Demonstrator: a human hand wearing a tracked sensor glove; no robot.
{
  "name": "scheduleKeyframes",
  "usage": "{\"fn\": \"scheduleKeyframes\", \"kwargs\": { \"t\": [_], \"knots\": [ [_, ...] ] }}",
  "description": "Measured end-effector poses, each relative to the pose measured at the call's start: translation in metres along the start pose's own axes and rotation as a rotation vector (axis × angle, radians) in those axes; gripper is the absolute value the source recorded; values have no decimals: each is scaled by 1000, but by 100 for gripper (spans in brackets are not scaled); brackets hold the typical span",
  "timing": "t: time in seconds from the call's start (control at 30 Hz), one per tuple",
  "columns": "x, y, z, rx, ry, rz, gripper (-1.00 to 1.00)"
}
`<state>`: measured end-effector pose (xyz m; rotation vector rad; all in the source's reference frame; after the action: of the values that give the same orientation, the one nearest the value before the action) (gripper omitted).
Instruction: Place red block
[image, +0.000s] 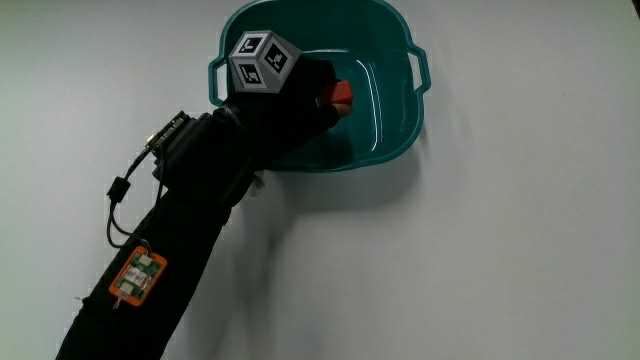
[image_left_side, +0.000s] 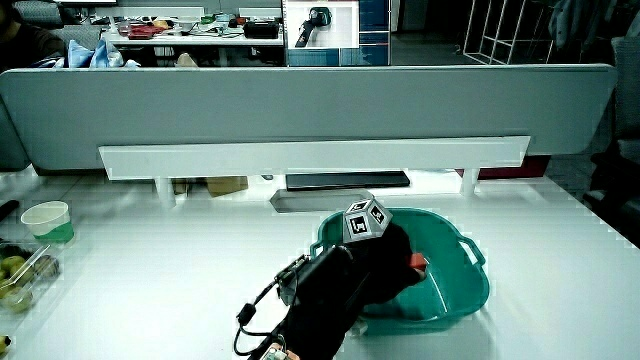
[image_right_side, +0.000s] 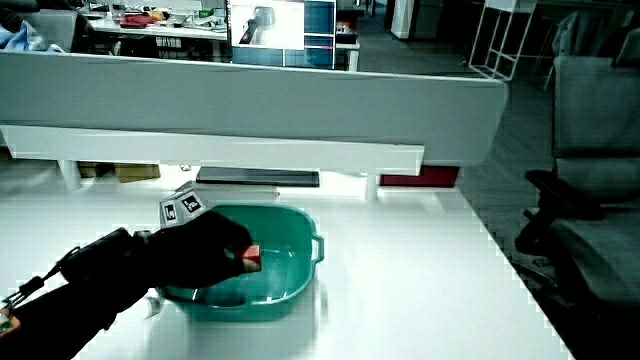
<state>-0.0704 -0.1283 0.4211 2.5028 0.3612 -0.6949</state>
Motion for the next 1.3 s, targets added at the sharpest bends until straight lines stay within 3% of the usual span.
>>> {"fn": "scheduleKeyframes", "kwargs": {
  "t": [0.33,0.9,1.3],
  "knots": [
    [-11,11,-9,-52,-2,82,0],
    [-16,22,-27,-112,65,134,0],
    [-20,26,-38,-155,91,170,-35]
  ]
}}
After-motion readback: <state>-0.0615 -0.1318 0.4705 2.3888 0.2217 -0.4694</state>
